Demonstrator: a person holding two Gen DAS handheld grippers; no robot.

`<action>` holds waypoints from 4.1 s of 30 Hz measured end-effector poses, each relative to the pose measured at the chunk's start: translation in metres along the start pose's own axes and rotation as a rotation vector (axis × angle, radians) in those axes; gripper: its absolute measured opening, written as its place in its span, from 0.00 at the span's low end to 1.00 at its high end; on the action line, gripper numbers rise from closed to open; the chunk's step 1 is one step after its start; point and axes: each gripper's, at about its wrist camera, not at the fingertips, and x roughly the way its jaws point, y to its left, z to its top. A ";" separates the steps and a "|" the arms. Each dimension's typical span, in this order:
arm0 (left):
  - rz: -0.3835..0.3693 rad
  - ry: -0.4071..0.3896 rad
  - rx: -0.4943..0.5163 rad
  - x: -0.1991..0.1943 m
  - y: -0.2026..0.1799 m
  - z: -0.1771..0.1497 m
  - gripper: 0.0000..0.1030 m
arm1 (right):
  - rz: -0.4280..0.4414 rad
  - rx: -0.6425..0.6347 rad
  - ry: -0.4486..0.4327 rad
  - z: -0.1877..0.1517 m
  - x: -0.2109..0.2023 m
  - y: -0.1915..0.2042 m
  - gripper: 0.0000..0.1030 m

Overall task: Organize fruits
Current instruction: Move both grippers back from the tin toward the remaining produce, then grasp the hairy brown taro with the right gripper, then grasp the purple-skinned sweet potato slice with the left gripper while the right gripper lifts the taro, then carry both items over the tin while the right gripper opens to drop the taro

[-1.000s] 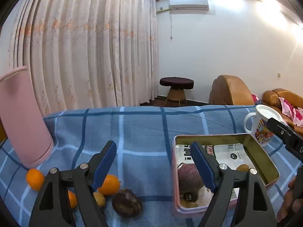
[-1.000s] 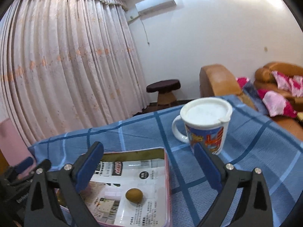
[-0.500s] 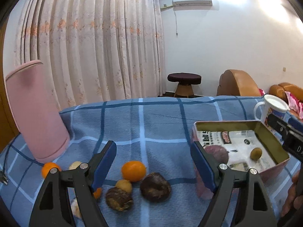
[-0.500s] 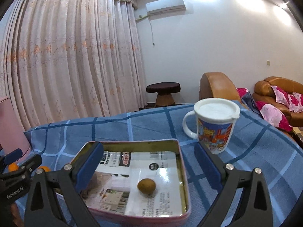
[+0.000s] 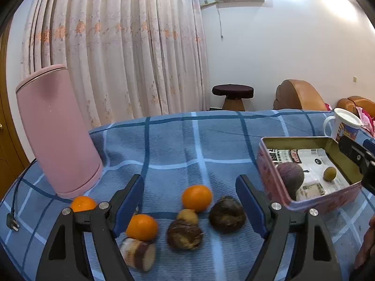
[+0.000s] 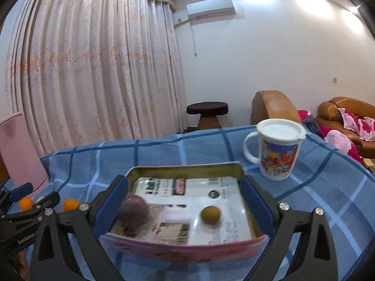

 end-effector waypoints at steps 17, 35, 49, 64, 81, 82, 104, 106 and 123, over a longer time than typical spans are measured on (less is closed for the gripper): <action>0.057 0.064 -0.154 0.003 0.112 -0.006 0.79 | 0.167 -0.090 0.102 -0.017 0.001 0.083 0.86; 0.036 0.133 -0.206 0.001 0.153 -0.012 0.79 | 0.335 -0.318 0.402 -0.053 0.037 0.193 0.56; 0.017 0.130 -0.177 -0.003 0.150 -0.009 0.79 | 0.376 -0.266 0.525 -0.060 0.067 0.196 0.40; -0.344 0.192 -0.015 -0.008 0.101 -0.014 0.79 | 0.229 -0.157 0.145 -0.023 0.005 0.122 0.40; -0.266 0.319 0.008 0.022 0.093 -0.038 0.31 | 0.242 -0.124 0.165 -0.019 0.007 0.111 0.40; -0.260 0.292 0.008 0.018 0.095 -0.036 0.31 | 0.241 -0.120 0.159 -0.018 0.007 0.110 0.40; -0.106 -0.001 -0.219 -0.007 0.119 -0.014 0.32 | 0.169 -0.134 0.095 -0.006 0.015 0.081 0.40; -0.095 -0.021 -0.214 -0.010 0.116 -0.013 0.32 | 0.158 -0.143 0.081 -0.005 0.014 0.080 0.40; -0.058 -0.046 -0.169 -0.011 0.070 -0.010 0.32 | 0.113 -0.139 0.064 0.001 0.020 0.050 0.40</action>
